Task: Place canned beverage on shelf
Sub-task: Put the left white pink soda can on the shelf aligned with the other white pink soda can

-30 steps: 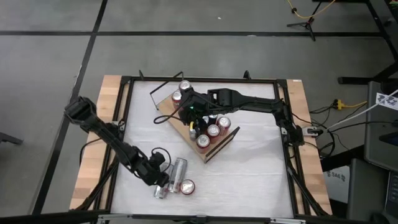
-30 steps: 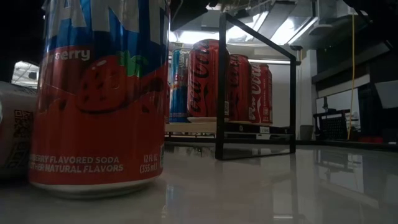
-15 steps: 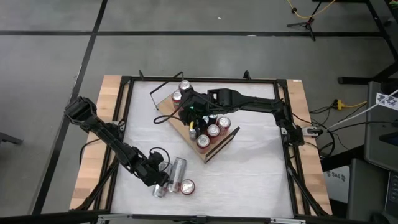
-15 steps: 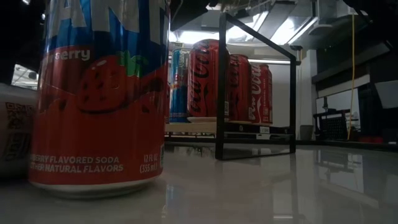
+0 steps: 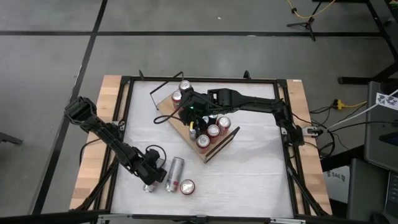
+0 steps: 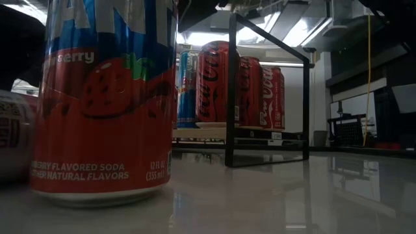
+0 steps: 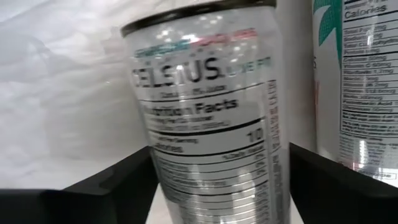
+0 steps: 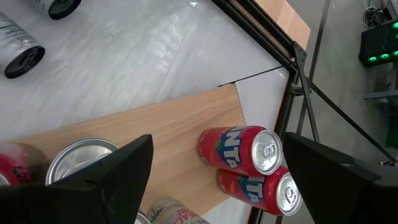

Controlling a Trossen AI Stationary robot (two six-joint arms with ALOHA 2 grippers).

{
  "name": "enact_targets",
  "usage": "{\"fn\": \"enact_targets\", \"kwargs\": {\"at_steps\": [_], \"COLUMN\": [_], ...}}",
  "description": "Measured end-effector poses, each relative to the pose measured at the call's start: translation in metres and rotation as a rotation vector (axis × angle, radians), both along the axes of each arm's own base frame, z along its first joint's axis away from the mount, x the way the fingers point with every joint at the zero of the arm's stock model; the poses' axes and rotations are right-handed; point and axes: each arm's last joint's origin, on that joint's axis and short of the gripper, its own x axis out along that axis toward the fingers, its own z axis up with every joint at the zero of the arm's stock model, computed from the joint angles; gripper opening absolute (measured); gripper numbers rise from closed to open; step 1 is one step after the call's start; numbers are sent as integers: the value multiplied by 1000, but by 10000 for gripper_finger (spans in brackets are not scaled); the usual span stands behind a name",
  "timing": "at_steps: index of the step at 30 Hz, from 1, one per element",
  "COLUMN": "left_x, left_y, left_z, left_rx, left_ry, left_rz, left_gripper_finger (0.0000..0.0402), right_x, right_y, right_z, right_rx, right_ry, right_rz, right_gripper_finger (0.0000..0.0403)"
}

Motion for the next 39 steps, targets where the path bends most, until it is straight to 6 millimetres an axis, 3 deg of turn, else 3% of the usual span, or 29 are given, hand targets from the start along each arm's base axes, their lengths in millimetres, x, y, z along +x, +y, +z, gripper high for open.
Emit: {"fn": "enact_targets", "kwargs": {"at_steps": [9, 26, 39], "left_x": [1, 10, 12], "left_y": [3, 24, 44], "left_z": [2, 22, 55], "left_rx": [58, 318, 799], "left_ry": [-47, -259, -438], "left_rz": [-7, 7, -134], "left_gripper_finger": [232, 237, 238], "right_x": [0, -6, -11], "right_y": [0, -1, -1], "right_z": [0, 7, 4], "right_rx": [-7, -25, -28], "right_ry": [0, -5, 59], "right_rz": [-6, -21, -18], "right_gripper_finger": [347, 347, 347]}}
